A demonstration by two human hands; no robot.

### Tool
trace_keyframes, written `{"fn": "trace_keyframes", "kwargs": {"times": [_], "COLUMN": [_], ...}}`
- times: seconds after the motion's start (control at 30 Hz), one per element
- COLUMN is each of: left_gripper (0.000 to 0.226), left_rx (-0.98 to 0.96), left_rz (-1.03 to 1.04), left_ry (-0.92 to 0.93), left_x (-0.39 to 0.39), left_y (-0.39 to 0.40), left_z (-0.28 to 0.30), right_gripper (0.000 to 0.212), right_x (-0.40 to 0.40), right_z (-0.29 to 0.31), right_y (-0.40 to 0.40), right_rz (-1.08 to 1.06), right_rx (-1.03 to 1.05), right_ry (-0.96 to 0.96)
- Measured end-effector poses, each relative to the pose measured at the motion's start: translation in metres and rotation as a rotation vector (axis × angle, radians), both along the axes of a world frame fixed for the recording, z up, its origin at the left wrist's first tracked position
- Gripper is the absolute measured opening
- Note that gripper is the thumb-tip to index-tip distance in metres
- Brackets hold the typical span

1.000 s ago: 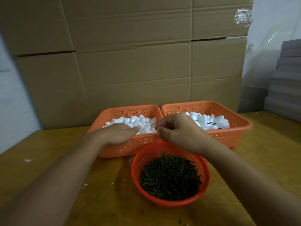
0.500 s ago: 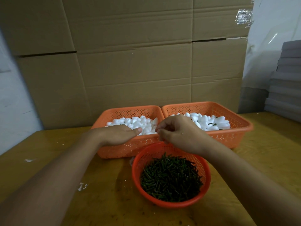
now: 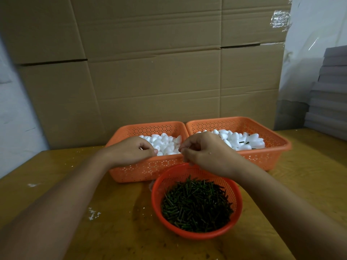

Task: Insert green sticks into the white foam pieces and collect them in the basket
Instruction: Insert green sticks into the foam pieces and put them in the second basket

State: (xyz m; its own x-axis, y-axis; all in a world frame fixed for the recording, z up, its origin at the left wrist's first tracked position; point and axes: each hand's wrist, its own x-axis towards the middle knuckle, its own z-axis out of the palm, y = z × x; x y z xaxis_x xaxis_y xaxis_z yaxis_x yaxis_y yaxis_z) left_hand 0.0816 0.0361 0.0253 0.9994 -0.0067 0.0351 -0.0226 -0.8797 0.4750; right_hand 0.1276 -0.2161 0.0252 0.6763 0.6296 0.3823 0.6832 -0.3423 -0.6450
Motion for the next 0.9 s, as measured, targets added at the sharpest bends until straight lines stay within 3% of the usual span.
{"fn": "trace_keyframes", "kwargs": {"times": [0.07,0.3,0.53,0.6,0.73,0.9], "left_gripper": [0.026,0.018,0.014,0.015,0.013,0.023], "left_rx": [-0.023,-0.088,-0.139,-0.182,-0.424,-0.7], "left_rz": [0.022,0.011,-0.019,0.015,0.074,0.022], "left_ry": [-0.009,0.005,-0.114,-0.175,-0.331,-0.3], "left_x": [-0.003,-0.008,-0.011,-0.012,-0.017,-0.028], "left_y": [-0.002,-0.003,0.0,-0.002,-0.014,-0.037], "left_z": [0.002,0.006,0.009,0.01,0.015,0.021], "right_gripper": [0.013,0.014,0.012,0.009,0.023,0.042], "right_x": [0.0,0.002,0.005,0.004,0.003,0.004], "right_z": [0.0,-0.001,-0.005,-0.005,-0.006,-0.016], "right_y": [0.0,0.0,0.001,-0.001,-0.004,-0.004], "right_rz": [0.001,0.005,0.041,0.081,0.177,0.187], "right_rx": [-0.004,-0.02,-0.069,-0.156,-0.465,-0.691], "right_ry": [-0.002,-0.006,0.011,0.036,0.01,-0.014]}}
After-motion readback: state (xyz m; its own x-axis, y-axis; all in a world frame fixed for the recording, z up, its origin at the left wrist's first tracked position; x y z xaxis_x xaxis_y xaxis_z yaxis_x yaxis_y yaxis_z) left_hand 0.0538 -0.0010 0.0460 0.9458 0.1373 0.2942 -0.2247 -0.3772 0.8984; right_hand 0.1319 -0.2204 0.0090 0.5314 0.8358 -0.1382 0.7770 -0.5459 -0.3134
